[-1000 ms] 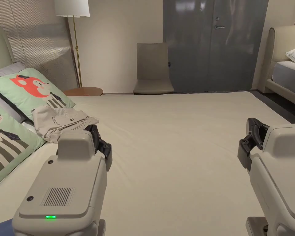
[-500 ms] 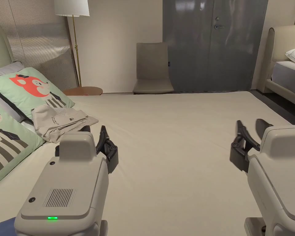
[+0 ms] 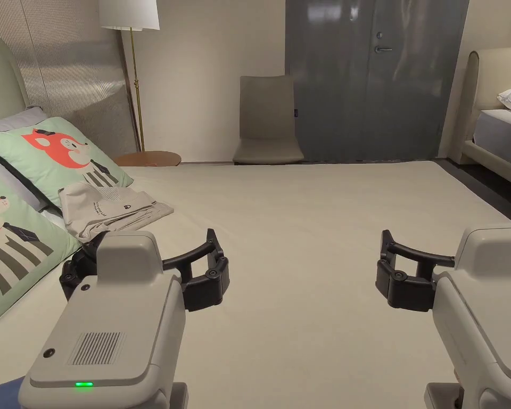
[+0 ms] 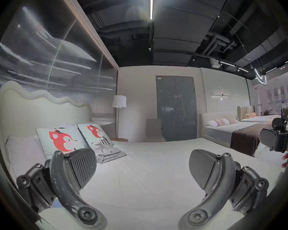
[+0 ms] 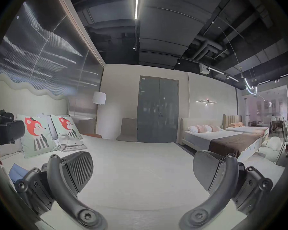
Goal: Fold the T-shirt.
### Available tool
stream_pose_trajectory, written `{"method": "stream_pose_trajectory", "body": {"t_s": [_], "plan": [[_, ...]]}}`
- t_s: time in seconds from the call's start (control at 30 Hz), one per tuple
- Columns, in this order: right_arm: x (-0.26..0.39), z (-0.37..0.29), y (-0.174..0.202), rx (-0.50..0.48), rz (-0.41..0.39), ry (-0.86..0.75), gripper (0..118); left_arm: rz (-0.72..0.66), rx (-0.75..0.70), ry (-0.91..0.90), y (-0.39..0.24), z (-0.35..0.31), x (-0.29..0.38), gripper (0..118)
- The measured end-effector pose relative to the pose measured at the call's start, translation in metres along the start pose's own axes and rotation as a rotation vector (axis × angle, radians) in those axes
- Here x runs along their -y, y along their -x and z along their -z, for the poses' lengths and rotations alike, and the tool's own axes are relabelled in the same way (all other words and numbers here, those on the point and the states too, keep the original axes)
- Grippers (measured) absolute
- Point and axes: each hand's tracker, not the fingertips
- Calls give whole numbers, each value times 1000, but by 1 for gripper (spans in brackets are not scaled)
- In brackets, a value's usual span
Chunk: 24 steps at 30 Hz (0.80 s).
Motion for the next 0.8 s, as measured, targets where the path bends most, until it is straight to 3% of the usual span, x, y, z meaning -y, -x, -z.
{"method": "stream_pose_trajectory", "body": {"t_s": [0.8], "plan": [[-1, -5, 1, 4, -10, -11, 118, 8, 6, -16, 0, -7, 0, 111]]}}
